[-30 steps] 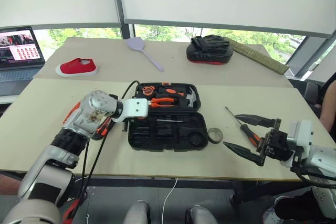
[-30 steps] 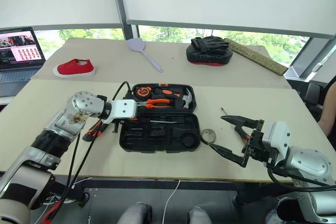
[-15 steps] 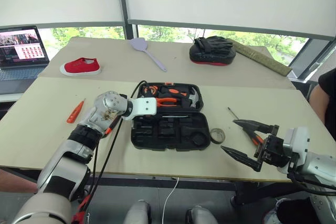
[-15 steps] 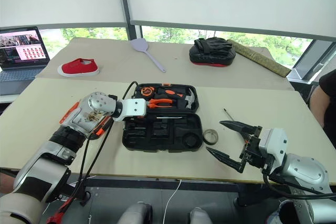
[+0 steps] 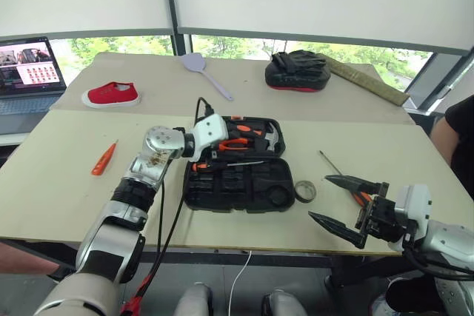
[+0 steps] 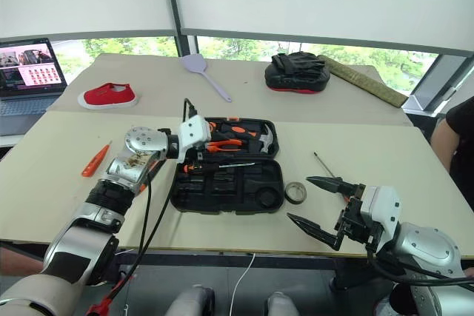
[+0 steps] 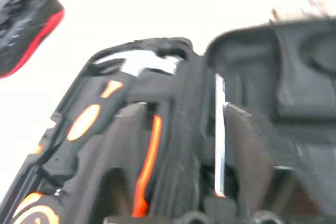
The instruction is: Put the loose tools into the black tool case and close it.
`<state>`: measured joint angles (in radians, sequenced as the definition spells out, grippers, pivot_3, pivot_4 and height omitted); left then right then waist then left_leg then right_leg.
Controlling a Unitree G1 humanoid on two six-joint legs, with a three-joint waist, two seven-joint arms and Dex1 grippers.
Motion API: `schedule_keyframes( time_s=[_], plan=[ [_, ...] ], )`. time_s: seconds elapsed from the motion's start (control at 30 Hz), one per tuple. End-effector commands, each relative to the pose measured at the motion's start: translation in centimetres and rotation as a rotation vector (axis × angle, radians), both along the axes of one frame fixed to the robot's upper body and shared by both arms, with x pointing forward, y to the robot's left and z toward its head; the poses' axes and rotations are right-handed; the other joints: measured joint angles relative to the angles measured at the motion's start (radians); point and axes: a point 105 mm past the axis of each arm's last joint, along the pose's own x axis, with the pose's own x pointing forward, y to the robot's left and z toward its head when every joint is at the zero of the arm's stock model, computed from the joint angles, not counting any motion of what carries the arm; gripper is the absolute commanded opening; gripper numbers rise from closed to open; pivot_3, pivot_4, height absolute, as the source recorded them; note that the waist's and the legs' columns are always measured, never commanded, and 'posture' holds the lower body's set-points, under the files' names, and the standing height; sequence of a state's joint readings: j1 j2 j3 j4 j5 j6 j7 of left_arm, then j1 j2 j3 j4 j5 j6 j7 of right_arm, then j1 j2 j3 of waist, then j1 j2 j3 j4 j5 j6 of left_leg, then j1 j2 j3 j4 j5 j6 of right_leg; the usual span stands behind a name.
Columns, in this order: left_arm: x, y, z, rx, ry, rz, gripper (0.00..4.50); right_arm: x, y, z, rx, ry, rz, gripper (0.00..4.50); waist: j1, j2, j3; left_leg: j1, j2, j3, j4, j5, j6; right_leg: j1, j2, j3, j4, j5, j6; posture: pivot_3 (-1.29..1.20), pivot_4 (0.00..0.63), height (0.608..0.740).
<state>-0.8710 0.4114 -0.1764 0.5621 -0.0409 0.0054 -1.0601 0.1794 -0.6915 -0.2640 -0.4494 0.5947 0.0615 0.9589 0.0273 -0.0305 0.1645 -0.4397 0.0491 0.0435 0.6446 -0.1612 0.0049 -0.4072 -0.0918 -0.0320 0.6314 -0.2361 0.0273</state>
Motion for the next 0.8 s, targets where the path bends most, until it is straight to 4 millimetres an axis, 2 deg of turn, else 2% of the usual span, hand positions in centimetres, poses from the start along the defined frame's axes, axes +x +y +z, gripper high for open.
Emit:
schedule_keyframes(
  time_s=[0.03, 0.1, 0.27, 0.4, 0.53, 0.6, 0.67, 0.77, 0.8],
  plan=[
    [0.2, 0.4, -1.4, -0.001, 0.06, 0.069, 0.73, -0.2, 0.0, 0.7, 0.019, -0.03, -0.004, 4.5, -0.002, 0.0, 0.0, 0.0, 0.0, 0.0, 0.0, 0.0, 0.0, 0.0, 0.0, 0.0, 0.0, 0.0, 0.0, 0.0, 0.15, 0.74],
    [-0.1, 0.4, -2.7, 0.037, 0.109, 0.081, 0.02, -0.2, 0.0, 0.6, 0.022, -0.025, -0.009, 4.5, -0.003, 0.0, 0.0, 0.0, 0.0, 0.0, 0.0, 0.0, 0.0, 0.0, 0.0, 0.0, 0.0, 0.0, 0.0, 0.0, 0.15, 0.74],
    [-0.9, 0.7, -5.6, 0.129, 0.155, 0.121, 0.02, -0.3, -0.1, 0.2, 0.034, -0.016, -0.028, 4.5, -0.001, 0.001, 0.0, 0.001, 0.0, 0.0, 0.0, 0.0, 0.0, 0.001, 0.0, 0.0, -0.001, 0.0, 0.0, 0.0, 0.15, 0.74],
    [-1.8, -0.1, -6.8, 0.139, 0.186, 0.108, 0.02, -0.4, -0.3, -0.2, 0.043, -0.009, -0.048, 4.5, -0.002, 0.002, -0.001, 0.001, 0.0, 0.0, 0.0, 0.0, 0.0, 0.002, 0.0, 0.0, -0.001, 0.0, 0.0, 0.0, 0.15, 0.74],
    [-1.5, -0.8, -7.3, 0.124, 0.177, 0.127, 0.02, -0.4, -0.5, -0.8, 0.051, -0.005, -0.079, 4.5, 0.003, 0.004, -0.002, 0.002, 0.0, 0.0, 0.0, 0.0, 0.0, 0.003, 0.0, 0.0, -0.001, 0.0, 0.0, 0.0, 0.15, 0.74],
    [-1.5, -1.1, -7.1, 0.099, 0.16, 0.116, 0.02, -0.4, -0.7, -0.8, 0.058, -0.011, -0.101, 4.5, 0.007, 0.004, -0.003, 0.002, -0.001, 0.0, 0.0, 0.0, 0.0, 0.003, 0.0, 0.001, -0.001, 0.0, 0.0, 0.0, 0.15, 0.74],
    [-1.3, -1.2, -5.6, -0.003, 0.137, 0.105, 0.02, -0.4, -1.2, -0.7, 0.066, -0.021, -0.14, 4.5, 0.012, 0.004, -0.003, 0.002, -0.001, 0.0, 0.0, 0.0, 0.0, 0.003, 0.0, 0.001, -0.001, 0.0, 0.0, 0.0, 0.15, 0.74],
    [-2.2, -0.5, -2.7, -0.157, 0.132, 0.003, 0.71, -0.5, -3.0, -0.4, 0.076, -0.038, -0.23, 4.5, 0.013, 0.004, -0.002, 0.002, -0.001, 0.0, 0.0, 0.0, 0.0, 0.002, -0.001, 0.002, -0.001, 0.0, 0.0, 0.0, 0.15, 0.74],
    [-2.6, 0.1, -1.5, -0.203, 0.1, -0.053, 1.1, -0.6, -3.9, -0.4, 0.082, -0.043, -0.272, 4.5, 0.011, 0.004, -0.002, 0.001, -0.001, 0.0, 0.0, 0.0, 0.0, 0.002, -0.001, 0.002, -0.001, 0.0, 0.0, 0.0, 0.15, 0.74]
  ],
)
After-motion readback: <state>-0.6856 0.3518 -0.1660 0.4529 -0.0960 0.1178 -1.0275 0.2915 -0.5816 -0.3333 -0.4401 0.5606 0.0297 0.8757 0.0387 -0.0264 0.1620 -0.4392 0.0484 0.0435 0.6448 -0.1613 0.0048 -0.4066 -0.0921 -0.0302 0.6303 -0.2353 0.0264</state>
